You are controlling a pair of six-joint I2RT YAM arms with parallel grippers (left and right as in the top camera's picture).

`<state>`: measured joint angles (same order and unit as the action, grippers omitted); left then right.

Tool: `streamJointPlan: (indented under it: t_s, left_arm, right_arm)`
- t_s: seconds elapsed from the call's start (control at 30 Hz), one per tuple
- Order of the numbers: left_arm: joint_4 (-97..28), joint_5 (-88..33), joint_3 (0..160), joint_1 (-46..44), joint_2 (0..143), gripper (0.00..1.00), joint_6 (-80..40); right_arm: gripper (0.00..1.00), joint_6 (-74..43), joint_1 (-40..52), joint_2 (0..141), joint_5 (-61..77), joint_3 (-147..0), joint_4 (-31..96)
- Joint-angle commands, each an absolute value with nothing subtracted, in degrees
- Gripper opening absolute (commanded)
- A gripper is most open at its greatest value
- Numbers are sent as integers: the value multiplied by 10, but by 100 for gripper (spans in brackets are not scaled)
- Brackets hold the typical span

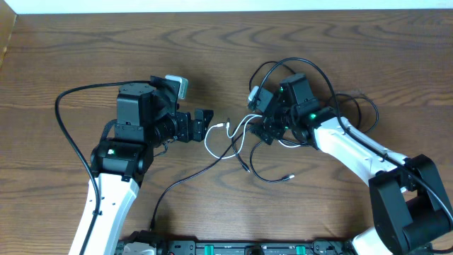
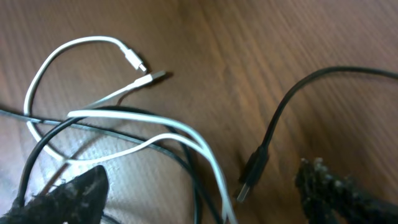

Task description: Untangle cables

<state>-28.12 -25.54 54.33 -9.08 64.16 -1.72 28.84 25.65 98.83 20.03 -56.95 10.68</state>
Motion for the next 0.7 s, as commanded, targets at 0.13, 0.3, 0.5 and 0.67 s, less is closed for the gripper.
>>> streamJointPlan:
  t_s: [0.13, 0.3, 0.5, 0.67]
  left_arm:
    - [-282, -265, 545, -108, 644, 98, -23]
    - [-282, -265, 545, -108, 644, 98, -23]
    - [-282, -266, 545, -108, 644, 98, -23]
    - [-282, -265, 545, -108, 644, 98, -23]
  right_arm:
    - [89, 279, 259, 1058, 198, -574, 79]
    - [87, 276, 259, 1061, 198, -574, 74]
    - [66, 234, 259, 1061, 198, -574, 65]
    - [49, 189, 259, 1060, 198, -574, 62]
